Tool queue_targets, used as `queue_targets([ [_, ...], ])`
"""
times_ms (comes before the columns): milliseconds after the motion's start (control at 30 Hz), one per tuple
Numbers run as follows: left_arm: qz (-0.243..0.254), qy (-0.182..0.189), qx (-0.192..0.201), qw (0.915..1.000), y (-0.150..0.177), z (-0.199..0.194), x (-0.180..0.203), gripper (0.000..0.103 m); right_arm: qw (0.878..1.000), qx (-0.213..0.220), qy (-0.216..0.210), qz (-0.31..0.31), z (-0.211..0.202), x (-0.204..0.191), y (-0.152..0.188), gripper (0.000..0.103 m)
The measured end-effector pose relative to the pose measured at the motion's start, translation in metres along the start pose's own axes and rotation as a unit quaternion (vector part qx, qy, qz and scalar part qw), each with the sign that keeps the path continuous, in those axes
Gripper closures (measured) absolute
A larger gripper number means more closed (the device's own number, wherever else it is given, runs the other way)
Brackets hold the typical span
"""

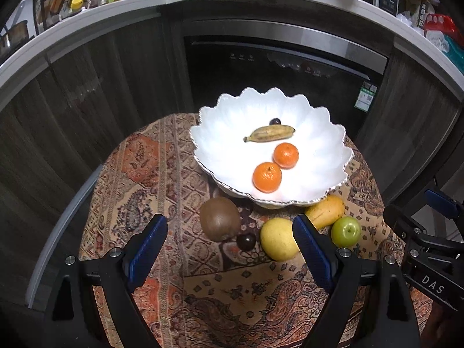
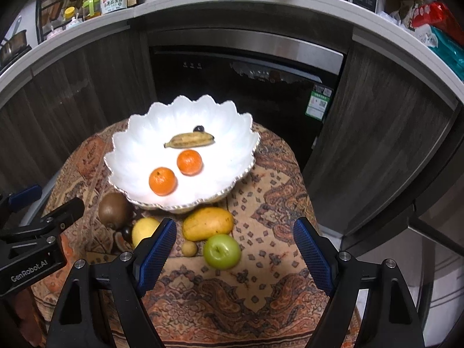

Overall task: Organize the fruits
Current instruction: 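Withdraw both open tools from the bowl, then grasp the yellow pomelo with the left tool while the right tool grasps the green apple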

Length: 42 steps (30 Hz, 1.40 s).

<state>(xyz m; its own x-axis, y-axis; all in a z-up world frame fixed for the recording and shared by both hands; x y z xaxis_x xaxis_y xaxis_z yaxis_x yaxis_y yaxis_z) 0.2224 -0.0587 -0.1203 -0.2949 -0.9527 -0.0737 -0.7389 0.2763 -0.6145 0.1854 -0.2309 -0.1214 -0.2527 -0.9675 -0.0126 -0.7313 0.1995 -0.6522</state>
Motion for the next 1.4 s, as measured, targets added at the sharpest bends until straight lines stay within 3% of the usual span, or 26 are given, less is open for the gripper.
queue_targets([
  [367,0.005,0.020,-0.022,0.9995,0.011,0.031,0.030,0.015,1.000,-0.023,0.009,0.018,0.023,0.029,0.017,0.020],
  [867,-0.003,0.019,-0.049,0.9986,0.024,0.081,0.059,0.017,0.999,-0.044,-0.004,0.032,0.062,0.052,0.025,0.020],
  [1267,0.001,0.012,-0.064,0.9979,0.032,0.107,0.064,0.030,0.998,-0.060,-0.006,0.031,0.085,0.052,0.032,0.020],
  [1400,0.005,0.018,-0.058,0.9981,0.030,0.108,0.067,0.043,0.997,-0.065,-0.008,0.036,0.088,0.054,0.034,0.020],
])
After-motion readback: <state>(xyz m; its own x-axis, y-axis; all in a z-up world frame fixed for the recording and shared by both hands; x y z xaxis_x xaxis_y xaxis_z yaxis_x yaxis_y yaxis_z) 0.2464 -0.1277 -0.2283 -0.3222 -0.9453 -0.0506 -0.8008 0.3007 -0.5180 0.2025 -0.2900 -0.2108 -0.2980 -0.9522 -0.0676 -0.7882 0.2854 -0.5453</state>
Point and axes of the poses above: each gripper's, at about its wrist camera, not at the fingertips, and z roughly the way its jaws point, x to its right, y to its underside, the point moved 3 cm from there along z, roughly the way its jaws point, and after that the axes turned 6 degrees about z, right-handed, at the moved point
